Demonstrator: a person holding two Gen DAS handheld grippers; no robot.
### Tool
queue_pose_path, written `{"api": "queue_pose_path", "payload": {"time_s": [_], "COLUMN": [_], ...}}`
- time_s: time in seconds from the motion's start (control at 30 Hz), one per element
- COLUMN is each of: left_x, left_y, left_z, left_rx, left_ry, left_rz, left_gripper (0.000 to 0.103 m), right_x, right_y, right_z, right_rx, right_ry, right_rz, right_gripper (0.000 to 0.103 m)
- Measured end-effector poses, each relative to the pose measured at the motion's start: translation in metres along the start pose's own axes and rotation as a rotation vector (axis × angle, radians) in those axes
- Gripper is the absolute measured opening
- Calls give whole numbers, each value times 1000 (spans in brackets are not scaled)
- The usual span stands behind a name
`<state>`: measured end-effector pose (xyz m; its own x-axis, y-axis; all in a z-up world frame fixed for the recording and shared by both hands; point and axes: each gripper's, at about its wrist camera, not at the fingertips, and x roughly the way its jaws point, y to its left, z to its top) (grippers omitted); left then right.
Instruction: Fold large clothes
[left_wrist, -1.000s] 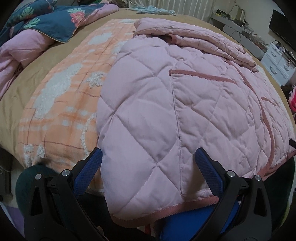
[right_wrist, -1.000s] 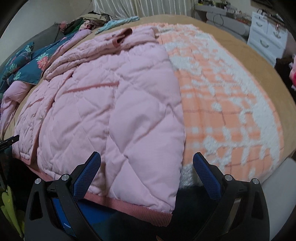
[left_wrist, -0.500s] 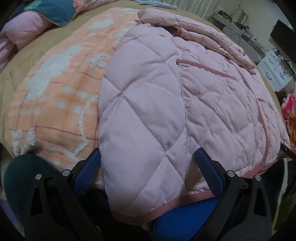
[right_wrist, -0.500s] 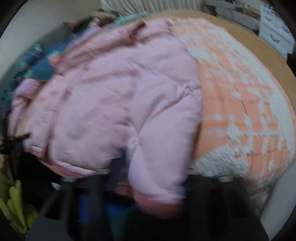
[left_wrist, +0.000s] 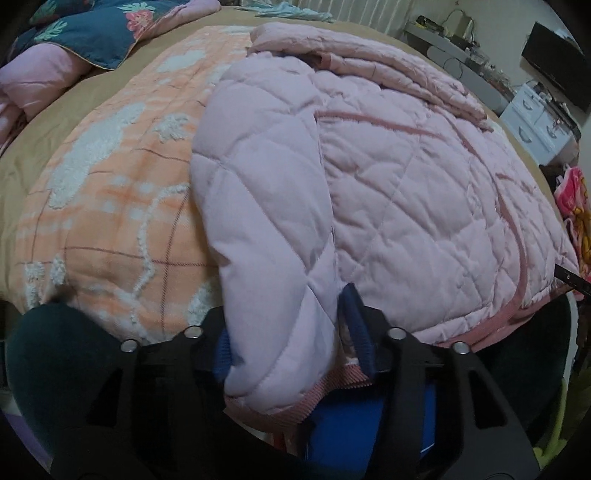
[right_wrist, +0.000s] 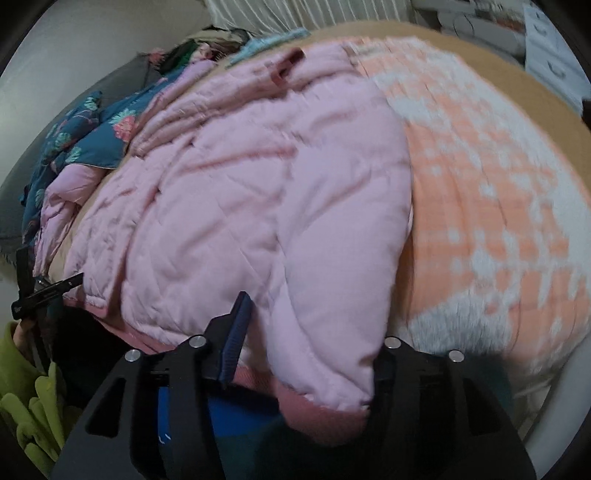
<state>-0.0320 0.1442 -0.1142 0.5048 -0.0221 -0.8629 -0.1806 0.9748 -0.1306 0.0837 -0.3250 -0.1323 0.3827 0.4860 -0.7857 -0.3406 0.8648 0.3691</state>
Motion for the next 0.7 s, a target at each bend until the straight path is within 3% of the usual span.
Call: {"api": "queue_pose_path", "payload": {"time_s": [0.1,0.17,0.23,0.4,0.7], "left_x": [2,0,-5,-27,-61], "left_y": [-1,-1,-5,-18,-26], "left_z": [1,5,11,20,51], "left_rx": [6,11,19,64,76], "left_ry": [-5,-14,-15,-76,-177], "left_rz": [3,-2,1,4,-51], "left_gripper": [38,17,11,8,6], "right_x": [4,-3,-17,-55,-77], "right_y": [5,8,14,33,36], "right_z": [-10,-9,-3,25,63], "right_rx": [-1,-7,-34,-84,-44], "right_ry": [-19,-33,-64,-190,-282], "right_rz": [9,19,24,75,133], "right_gripper": [41,24,17,15,14]}}
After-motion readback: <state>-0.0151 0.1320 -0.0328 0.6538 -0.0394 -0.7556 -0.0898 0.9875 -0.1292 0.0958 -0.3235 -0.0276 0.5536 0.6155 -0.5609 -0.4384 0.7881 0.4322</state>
